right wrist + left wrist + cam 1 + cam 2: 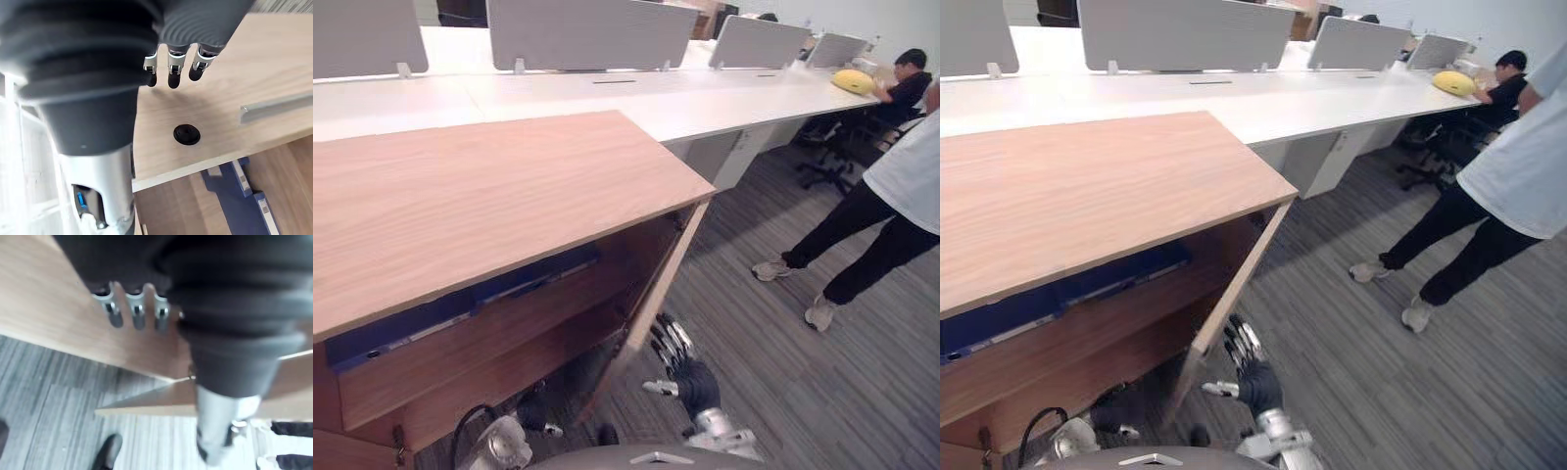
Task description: Walk over to the cabinet, pick up the folder, carry it to the office cabinet, place the folder inside the office cabinet, then close the office cabinet door
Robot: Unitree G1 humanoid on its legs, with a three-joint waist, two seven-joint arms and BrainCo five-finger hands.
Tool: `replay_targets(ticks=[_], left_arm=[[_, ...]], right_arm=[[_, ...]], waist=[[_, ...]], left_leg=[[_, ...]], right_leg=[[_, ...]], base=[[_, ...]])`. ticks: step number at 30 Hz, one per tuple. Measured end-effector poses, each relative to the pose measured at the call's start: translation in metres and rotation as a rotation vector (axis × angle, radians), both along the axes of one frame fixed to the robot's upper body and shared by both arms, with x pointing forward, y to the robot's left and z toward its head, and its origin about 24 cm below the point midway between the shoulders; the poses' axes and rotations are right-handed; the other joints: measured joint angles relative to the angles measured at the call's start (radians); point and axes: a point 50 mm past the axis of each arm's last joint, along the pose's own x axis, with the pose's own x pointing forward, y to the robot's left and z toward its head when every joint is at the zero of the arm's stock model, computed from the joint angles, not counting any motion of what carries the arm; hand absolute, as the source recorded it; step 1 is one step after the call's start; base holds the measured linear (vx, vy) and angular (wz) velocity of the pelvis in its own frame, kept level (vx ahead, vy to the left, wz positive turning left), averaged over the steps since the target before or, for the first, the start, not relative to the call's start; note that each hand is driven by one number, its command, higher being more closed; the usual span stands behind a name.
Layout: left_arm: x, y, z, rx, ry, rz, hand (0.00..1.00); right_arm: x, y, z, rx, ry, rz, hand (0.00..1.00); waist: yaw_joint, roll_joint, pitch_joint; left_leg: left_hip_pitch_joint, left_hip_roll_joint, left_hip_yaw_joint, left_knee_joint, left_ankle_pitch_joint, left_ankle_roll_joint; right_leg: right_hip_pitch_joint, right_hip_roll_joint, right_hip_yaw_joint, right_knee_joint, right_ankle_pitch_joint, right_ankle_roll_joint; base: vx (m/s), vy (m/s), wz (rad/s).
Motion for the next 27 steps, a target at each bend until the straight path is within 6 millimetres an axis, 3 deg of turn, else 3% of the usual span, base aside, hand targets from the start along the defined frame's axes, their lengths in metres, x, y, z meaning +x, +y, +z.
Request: replay_targets(ticks=[7, 15, 21, 27], left_arm=[[-0.003, 0.006, -0.004, 0.006, 0.033, 0.067, 0.0], [0.003, 0.018, 0.002, -0.027, 0.0, 0.199, 0.0], [0.007, 0.025, 0.006, -0.017, -0.038, 0.252, 0.0], [0.008, 0.03, 0.007, -0.004, -0.057, 0.295, 0.0]], right_arm=[[0.027, 0.005, -0.013, -0.007, 0.002, 0.011, 0.0], [0.065, -0.015, -0.039, -0.101, 0.082, -0.074, 0.0], [0.077, -0.027, -0.055, -0.17, 0.151, -0.133, 0.0], [0.074, -0.041, -0.072, -0.299, 0.216, -0.184, 0.0]], waist=[[0.023, 0.005, 0.002], [0.075, 0.04, 0.018], [0.086, 0.061, 0.032], [0.094, 0.065, 0.036]], left_leg=[[-0.019, -0.017, -0.069, -0.009, 0.008, 0.012], [-0.04, -0.031, -0.131, -0.027, 0.027, 0.027], [-0.049, -0.036, -0.197, -0.057, 0.055, 0.028], [-0.072, -0.036, -0.264, -0.061, 0.076, 0.029]], right_leg=[[0.021, -0.019, -0.063, -0.019, -0.009, -0.014], [0.032, -0.034, -0.131, -0.033, -0.019, -0.03], [0.05, -0.039, -0.196, -0.05, -0.018, -0.029], [0.064, -0.042, -0.259, -0.063, -0.018, -0.028]], base=[[0.02, 0.008, 0.28], [-0.01, -0.01, 0.25], [0.0, -0.018, 0.31], [0.0, -0.026, 0.33]])
